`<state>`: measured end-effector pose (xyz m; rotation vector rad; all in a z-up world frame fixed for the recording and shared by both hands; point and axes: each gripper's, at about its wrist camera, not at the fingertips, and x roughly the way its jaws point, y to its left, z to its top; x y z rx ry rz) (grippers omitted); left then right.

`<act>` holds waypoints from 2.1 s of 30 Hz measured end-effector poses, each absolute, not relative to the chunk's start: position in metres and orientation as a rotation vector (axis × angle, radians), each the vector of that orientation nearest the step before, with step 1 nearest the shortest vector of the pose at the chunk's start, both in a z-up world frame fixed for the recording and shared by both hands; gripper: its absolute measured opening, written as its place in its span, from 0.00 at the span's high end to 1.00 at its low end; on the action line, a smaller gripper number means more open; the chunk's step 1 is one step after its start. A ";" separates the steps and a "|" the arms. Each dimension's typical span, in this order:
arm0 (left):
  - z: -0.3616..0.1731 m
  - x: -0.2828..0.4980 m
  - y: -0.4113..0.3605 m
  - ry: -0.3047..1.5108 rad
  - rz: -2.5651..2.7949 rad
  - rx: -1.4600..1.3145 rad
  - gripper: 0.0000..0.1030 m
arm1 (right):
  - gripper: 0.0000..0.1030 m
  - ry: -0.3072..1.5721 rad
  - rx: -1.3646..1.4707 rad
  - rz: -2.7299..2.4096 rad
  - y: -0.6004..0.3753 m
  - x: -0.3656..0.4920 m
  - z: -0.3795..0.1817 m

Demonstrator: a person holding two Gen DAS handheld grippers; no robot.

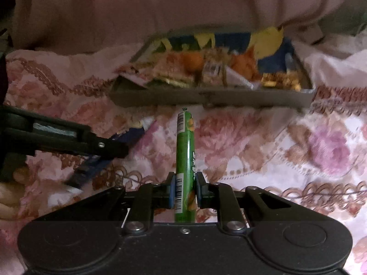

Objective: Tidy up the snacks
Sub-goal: 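Carry the stick pack with the left gripper while the right carries the pen to the tray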

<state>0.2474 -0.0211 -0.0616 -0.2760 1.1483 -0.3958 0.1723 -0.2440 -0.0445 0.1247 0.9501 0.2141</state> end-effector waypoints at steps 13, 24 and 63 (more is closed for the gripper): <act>-0.057 0.243 -0.014 1.169 -0.451 -0.354 0.69 | 0.82 0.926 0.184 0.175 -0.258 0.180 -0.042; -0.047 0.239 -0.018 1.113 -0.500 -0.334 0.71 | 0.82 0.913 0.194 0.186 -0.258 0.180 -0.043; -0.049 0.355 -0.051 0.695 -0.260 -0.248 0.70 | 0.82 0.715 0.201 0.102 -0.270 0.325 -0.061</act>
